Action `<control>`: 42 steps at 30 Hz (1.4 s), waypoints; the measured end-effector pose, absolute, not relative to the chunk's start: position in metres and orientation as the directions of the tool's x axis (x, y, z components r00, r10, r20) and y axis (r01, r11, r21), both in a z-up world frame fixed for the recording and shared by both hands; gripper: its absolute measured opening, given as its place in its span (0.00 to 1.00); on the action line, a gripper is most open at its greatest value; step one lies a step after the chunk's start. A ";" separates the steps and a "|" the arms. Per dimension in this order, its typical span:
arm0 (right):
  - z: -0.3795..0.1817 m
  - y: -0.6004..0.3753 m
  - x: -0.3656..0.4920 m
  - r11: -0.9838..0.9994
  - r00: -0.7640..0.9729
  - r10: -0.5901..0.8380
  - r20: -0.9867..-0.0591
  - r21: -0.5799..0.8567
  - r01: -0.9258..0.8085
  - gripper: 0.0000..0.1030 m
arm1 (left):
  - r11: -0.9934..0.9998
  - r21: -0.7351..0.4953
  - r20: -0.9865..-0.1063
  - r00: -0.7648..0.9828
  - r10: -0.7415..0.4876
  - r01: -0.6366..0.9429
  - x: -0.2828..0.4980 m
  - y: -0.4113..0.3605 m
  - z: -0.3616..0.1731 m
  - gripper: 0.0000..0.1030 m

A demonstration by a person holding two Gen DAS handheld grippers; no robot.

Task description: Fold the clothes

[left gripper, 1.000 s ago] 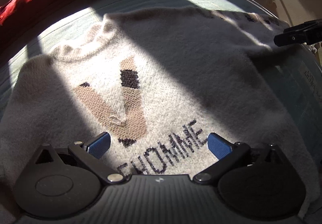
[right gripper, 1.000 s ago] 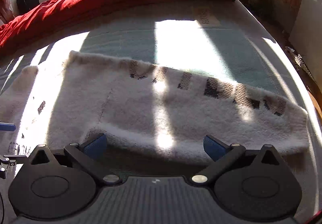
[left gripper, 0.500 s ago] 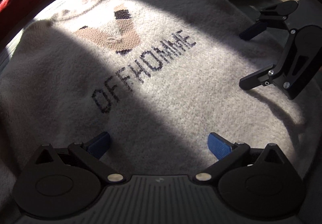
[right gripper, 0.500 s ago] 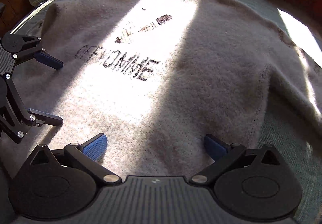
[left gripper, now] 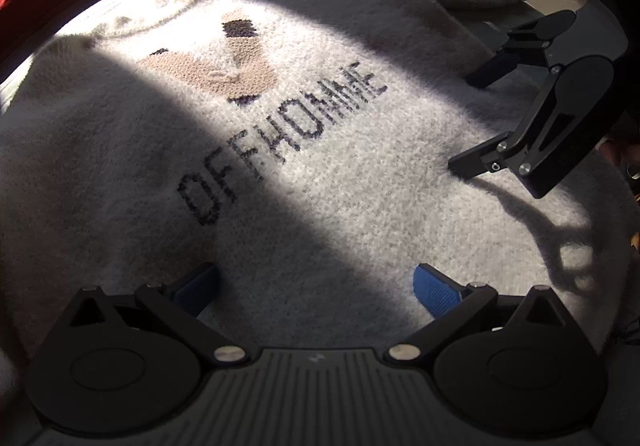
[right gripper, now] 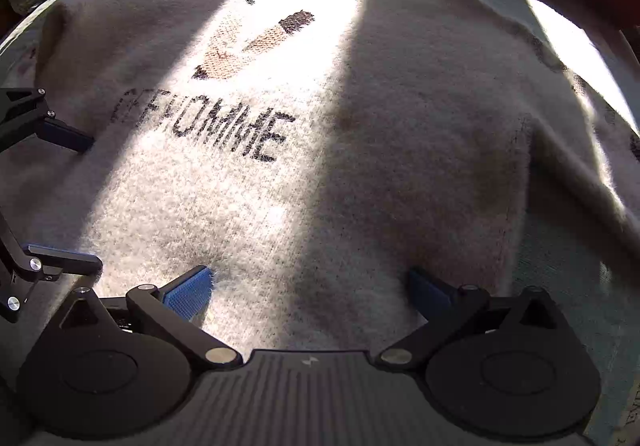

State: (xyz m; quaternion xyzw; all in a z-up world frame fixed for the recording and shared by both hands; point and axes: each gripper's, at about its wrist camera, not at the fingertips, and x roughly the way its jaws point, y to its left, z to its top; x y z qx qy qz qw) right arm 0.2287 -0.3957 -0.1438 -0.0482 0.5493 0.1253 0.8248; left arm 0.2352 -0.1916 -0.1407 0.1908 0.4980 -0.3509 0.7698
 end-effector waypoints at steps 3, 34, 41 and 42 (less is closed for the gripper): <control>-0.145 -0.395 0.229 0.967 0.377 0.151 -0.914 0.056 -0.250 1.00 | 0.675 -0.061 -0.896 0.258 -0.362 0.735 0.235 -0.190 -0.142 0.99; -0.134 -0.405 0.111 0.918 0.393 0.142 -0.908 -0.027 -0.395 1.00 | 0.511 0.007 -0.918 0.208 -0.337 0.859 0.169 -0.143 -0.123 0.99; -0.134 -0.383 0.149 0.899 0.394 0.227 -0.891 0.035 -0.437 1.00 | 0.468 -0.001 -0.858 0.240 -0.455 0.884 0.191 -0.179 -0.125 0.99; -0.140 -0.382 0.150 0.896 0.382 0.225 -0.896 0.037 -0.442 1.00 | 0.469 -0.006 -0.859 0.235 -0.454 0.883 0.194 -0.183 -0.130 0.99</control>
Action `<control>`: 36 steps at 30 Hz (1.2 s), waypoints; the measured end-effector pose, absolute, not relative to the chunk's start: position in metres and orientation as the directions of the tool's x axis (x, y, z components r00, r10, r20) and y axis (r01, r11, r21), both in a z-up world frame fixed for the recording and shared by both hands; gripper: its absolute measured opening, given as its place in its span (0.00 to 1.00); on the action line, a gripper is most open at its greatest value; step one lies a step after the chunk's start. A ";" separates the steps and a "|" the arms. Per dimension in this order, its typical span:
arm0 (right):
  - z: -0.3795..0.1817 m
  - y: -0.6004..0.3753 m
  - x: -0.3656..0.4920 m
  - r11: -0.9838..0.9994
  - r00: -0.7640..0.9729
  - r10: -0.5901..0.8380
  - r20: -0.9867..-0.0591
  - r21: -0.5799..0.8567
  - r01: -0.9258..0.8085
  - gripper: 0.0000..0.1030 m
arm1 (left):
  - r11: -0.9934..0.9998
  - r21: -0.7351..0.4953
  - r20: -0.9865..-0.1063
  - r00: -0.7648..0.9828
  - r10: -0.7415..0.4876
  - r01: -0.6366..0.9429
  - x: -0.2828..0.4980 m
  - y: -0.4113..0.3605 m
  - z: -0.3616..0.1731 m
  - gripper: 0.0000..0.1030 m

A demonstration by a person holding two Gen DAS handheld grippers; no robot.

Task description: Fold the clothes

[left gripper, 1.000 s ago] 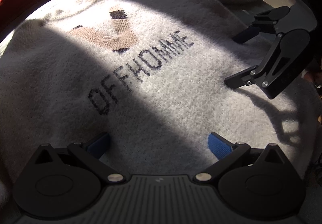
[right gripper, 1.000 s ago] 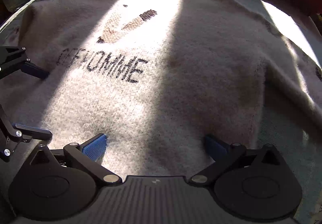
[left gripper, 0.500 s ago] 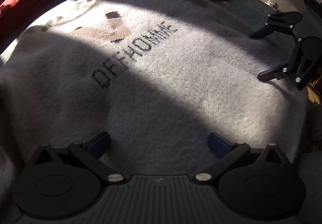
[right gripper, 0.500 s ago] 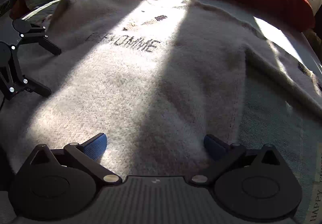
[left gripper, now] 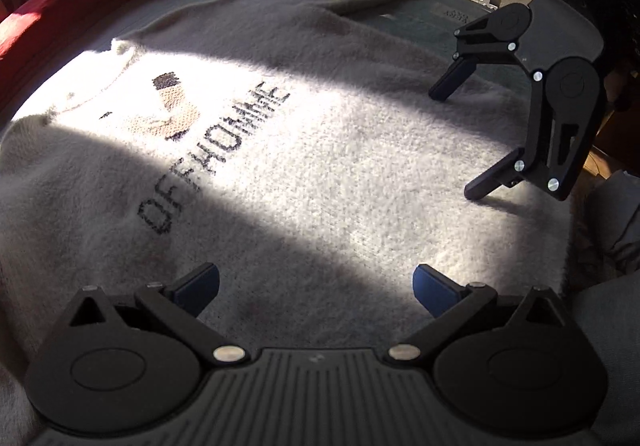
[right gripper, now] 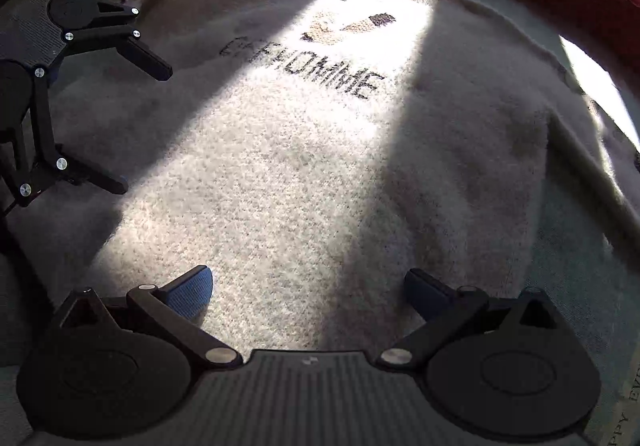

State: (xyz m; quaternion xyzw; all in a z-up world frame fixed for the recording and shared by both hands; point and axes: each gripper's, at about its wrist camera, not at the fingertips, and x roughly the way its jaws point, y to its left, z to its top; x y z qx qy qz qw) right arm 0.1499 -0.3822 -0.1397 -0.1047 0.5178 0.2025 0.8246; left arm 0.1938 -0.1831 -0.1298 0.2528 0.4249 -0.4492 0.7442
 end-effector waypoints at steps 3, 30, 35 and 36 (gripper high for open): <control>-0.143 -0.388 0.138 0.891 0.394 0.237 -0.888 0.037 -0.452 1.00 | 0.515 -0.050 -0.870 0.216 -0.443 0.856 0.196 -0.177 -0.138 0.99; -0.092 -0.342 0.301 0.892 0.370 0.354 -0.859 0.191 -0.410 1.00 | 0.972 0.040 -0.833 0.545 -0.095 0.231 0.332 0.020 -0.063 0.98; -0.093 -0.323 0.311 0.873 0.352 0.379 -0.856 0.205 -0.442 1.00 | 0.985 0.043 -0.852 0.522 -0.052 0.168 0.363 0.062 -0.084 0.71; -0.094 -0.321 0.313 0.869 0.346 0.380 -0.858 0.202 -0.451 1.00 | 0.983 0.050 -0.855 0.516 -0.050 0.179 0.370 0.067 -0.087 0.65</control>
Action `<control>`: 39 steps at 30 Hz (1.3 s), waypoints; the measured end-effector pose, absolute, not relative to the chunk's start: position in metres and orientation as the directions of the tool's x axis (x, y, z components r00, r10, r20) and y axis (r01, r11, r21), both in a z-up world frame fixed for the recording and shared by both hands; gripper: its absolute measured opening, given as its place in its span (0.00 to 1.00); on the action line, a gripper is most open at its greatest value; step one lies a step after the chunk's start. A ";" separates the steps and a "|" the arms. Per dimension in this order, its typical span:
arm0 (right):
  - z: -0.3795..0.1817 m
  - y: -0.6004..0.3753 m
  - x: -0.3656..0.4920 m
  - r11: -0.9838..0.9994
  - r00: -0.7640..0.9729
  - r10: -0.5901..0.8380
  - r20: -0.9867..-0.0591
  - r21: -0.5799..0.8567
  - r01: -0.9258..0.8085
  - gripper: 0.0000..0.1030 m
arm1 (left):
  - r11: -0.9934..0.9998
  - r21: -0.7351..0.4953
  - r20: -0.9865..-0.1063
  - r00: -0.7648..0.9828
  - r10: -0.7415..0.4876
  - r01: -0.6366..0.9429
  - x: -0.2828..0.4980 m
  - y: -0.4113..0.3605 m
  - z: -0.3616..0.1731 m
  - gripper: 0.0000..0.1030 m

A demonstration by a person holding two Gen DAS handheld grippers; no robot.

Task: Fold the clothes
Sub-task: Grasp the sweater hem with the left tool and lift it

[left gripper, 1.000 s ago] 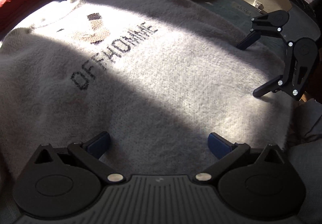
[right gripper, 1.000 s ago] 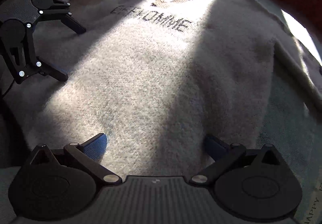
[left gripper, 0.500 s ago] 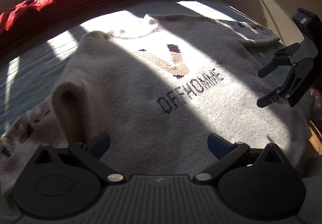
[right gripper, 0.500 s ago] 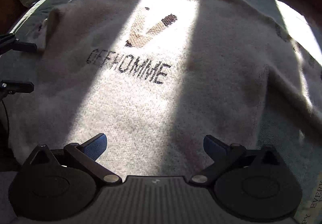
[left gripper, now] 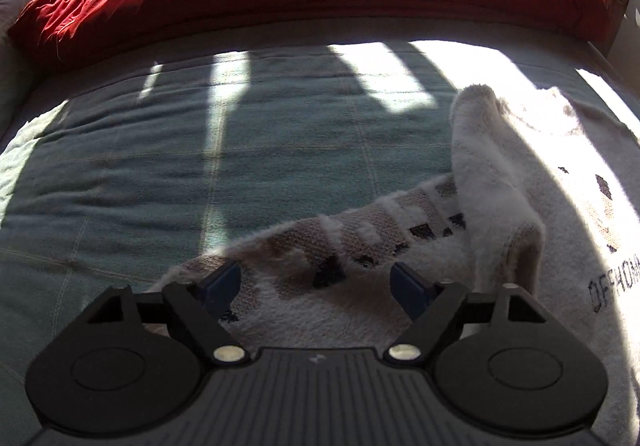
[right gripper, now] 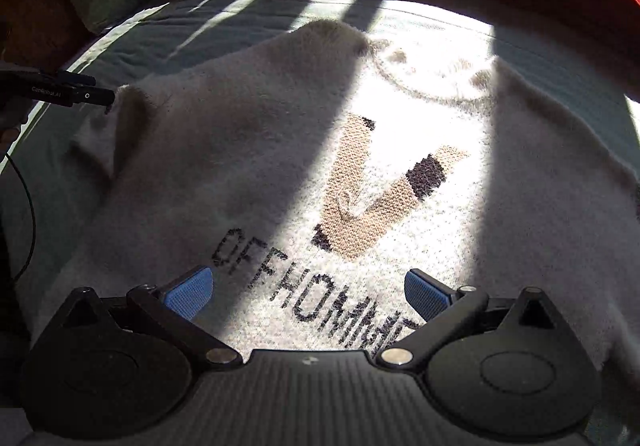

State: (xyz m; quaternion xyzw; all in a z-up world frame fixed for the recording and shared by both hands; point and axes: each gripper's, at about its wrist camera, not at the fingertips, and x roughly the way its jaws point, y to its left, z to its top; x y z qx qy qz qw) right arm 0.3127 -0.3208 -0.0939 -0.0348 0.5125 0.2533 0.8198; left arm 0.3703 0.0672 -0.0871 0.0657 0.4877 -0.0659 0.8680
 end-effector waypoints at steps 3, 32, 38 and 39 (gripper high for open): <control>-0.096 -0.313 0.318 0.856 0.332 0.367 -0.869 0.176 -0.486 1.00 | 0.970 0.067 -0.865 0.498 -0.060 0.235 0.395 0.076 -0.094 0.57; -0.110 -0.281 0.360 0.863 0.266 0.386 -0.883 0.244 -0.443 1.00 | 0.953 -0.299 -0.882 0.395 -0.258 -0.047 0.385 0.174 -0.142 0.20; -0.110 -0.284 0.357 0.872 0.266 0.376 -0.888 0.242 -0.426 1.00 | 0.973 -0.227 -0.871 0.454 -0.186 -0.037 0.389 0.159 -0.117 0.12; -0.110 -0.285 0.356 0.873 0.266 0.374 -0.889 0.240 -0.424 1.00 | 0.972 -0.227 -0.864 0.472 -0.176 -0.053 0.389 0.161 -0.111 0.12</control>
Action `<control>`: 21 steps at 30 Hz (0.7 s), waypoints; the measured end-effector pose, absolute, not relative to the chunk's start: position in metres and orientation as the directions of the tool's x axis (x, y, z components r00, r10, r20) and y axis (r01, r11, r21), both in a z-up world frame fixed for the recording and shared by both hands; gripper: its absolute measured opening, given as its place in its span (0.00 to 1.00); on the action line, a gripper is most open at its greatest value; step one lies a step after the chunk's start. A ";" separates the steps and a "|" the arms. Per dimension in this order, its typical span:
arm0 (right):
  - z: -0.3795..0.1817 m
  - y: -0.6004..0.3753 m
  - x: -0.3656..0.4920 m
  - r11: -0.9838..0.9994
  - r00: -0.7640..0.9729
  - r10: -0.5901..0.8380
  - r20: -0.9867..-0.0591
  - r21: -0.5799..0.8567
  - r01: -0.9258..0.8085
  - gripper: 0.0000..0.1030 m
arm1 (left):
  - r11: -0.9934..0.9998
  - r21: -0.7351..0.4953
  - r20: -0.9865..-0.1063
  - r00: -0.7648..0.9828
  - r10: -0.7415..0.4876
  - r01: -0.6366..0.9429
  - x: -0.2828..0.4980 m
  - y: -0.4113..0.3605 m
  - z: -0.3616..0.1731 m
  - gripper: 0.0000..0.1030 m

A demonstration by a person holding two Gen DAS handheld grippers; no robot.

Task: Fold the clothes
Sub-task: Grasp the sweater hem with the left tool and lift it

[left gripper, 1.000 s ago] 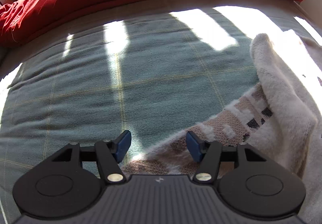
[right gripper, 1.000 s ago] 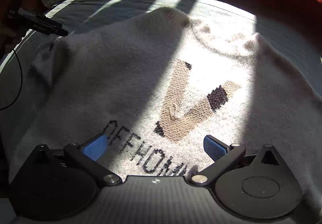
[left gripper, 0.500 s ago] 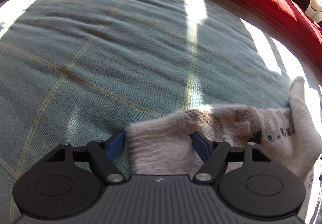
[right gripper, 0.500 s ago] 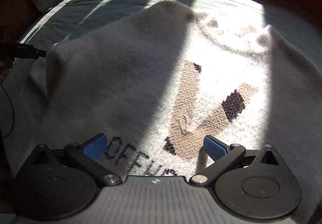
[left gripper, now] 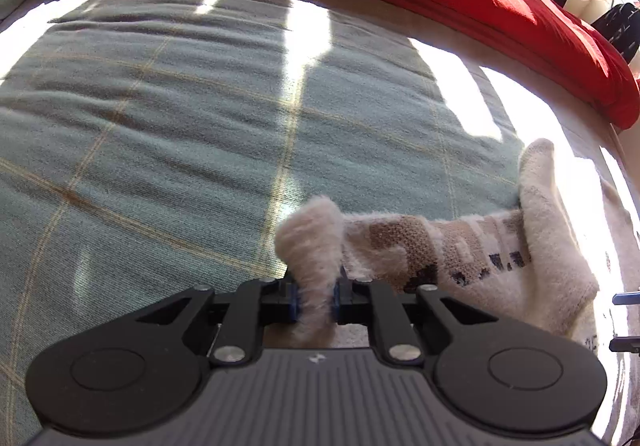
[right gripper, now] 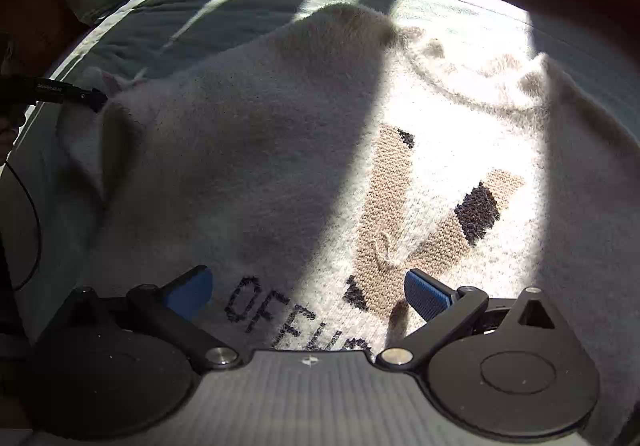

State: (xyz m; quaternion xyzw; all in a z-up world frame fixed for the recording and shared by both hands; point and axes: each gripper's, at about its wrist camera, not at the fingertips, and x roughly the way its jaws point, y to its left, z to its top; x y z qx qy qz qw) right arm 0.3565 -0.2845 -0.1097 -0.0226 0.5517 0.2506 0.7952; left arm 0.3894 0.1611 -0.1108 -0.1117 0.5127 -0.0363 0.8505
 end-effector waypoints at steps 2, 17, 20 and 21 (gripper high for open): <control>-0.110 -0.286 0.356 0.876 0.268 0.368 -0.890 0.236 -0.420 1.00 | 0.971 -0.228 -0.845 0.510 -0.159 -0.077 0.392 0.166 -0.098 0.12; -0.111 -0.291 0.357 0.889 0.286 0.346 -0.894 0.216 -0.404 1.00 | 0.971 -0.055 -0.797 0.596 0.097 -0.232 0.422 0.214 -0.055 0.15; -0.113 -0.291 0.357 0.890 0.279 0.342 -0.897 0.215 -0.402 1.00 | 0.966 -0.025 -0.818 0.561 0.129 -0.259 0.427 0.216 -0.063 0.26; -0.114 -0.291 0.357 0.890 0.278 0.342 -0.898 0.214 -0.401 1.00 | 0.962 -0.018 -0.824 0.549 0.140 -0.272 0.427 0.218 -0.066 0.27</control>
